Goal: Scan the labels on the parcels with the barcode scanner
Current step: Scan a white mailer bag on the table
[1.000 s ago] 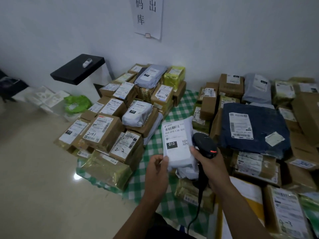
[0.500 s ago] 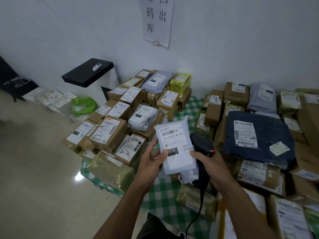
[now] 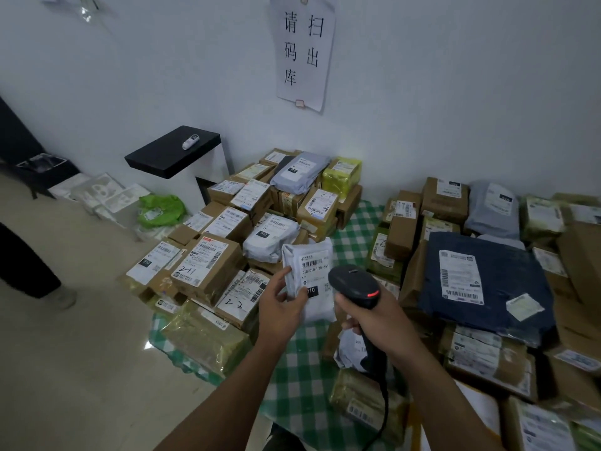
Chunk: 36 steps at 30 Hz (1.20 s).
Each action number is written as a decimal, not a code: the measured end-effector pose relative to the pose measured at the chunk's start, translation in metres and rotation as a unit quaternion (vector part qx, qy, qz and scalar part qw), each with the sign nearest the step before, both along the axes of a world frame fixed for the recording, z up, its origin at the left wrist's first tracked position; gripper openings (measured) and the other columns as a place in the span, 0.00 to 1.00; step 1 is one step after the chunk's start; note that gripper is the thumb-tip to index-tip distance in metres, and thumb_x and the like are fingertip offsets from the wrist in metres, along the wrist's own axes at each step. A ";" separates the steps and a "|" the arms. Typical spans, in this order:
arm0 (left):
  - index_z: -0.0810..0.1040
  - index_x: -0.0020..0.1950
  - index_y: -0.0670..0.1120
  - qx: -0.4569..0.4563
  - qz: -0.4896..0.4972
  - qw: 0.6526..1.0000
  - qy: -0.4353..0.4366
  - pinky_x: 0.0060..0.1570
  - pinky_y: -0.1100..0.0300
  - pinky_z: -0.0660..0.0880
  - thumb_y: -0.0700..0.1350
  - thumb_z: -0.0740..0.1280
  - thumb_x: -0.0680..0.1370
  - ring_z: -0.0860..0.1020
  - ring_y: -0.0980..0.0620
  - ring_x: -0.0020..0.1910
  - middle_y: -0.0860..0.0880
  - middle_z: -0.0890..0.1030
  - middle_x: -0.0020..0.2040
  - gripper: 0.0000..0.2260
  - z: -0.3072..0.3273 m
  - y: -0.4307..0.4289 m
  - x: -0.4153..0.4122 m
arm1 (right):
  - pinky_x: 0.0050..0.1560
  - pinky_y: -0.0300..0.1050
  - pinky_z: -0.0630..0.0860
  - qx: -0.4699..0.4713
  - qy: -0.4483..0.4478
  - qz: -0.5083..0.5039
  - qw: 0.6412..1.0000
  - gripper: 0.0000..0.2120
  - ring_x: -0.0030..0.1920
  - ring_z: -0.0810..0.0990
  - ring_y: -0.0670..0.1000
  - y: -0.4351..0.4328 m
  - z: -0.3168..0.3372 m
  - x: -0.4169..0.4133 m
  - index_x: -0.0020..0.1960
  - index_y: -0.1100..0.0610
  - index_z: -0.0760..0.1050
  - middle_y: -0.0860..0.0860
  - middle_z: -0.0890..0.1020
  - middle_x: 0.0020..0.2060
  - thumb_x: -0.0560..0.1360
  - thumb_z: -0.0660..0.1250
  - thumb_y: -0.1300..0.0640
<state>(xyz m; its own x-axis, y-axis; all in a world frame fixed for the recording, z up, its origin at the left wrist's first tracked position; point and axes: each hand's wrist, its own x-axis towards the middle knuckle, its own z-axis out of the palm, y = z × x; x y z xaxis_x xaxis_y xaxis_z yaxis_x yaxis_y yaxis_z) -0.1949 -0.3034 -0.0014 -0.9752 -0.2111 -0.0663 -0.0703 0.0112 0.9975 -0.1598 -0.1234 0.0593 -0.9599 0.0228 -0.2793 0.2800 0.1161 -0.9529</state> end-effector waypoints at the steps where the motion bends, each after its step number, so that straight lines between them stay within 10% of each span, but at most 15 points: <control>1: 0.76 0.64 0.59 0.002 0.000 1.000 -0.004 0.47 0.58 0.84 0.35 0.73 0.78 0.85 0.57 0.53 0.50 0.83 0.61 0.22 -0.002 0.000 -0.003 | 0.40 0.43 0.78 0.008 -0.004 0.014 1.000 0.17 0.39 0.87 0.50 -0.001 0.002 -0.001 0.64 0.45 0.77 0.49 0.88 0.44 0.77 0.76 0.49; 28: 0.74 0.72 0.46 -0.059 0.026 0.997 -0.030 0.43 0.69 0.79 0.36 0.73 0.78 0.80 0.72 0.50 0.59 0.80 0.56 0.24 -0.025 -0.016 -0.011 | 0.37 0.43 0.76 -0.011 -0.078 0.071 0.994 0.12 0.36 0.81 0.50 -0.014 0.014 -0.001 0.60 0.49 0.79 0.53 0.85 0.36 0.78 0.75 0.52; 36: 0.74 0.70 0.51 -0.036 0.060 0.997 -0.027 0.42 0.70 0.79 0.38 0.73 0.78 0.80 0.62 0.54 0.53 0.81 0.60 0.22 -0.019 -0.022 0.009 | 0.39 0.43 0.78 -0.004 -0.074 0.074 0.994 0.13 0.36 0.83 0.50 -0.021 0.011 0.000 0.61 0.47 0.79 0.51 0.89 0.45 0.78 0.75 0.51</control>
<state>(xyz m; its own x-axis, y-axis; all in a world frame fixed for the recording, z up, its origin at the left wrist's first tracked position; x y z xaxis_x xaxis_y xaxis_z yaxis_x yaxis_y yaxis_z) -0.1854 -0.3259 -0.0205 -0.9380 -0.3325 -0.0976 -0.1282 0.0715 0.9892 -0.1596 -0.1442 0.0702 -0.9008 -0.1181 -0.4178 0.3982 0.1591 -0.9034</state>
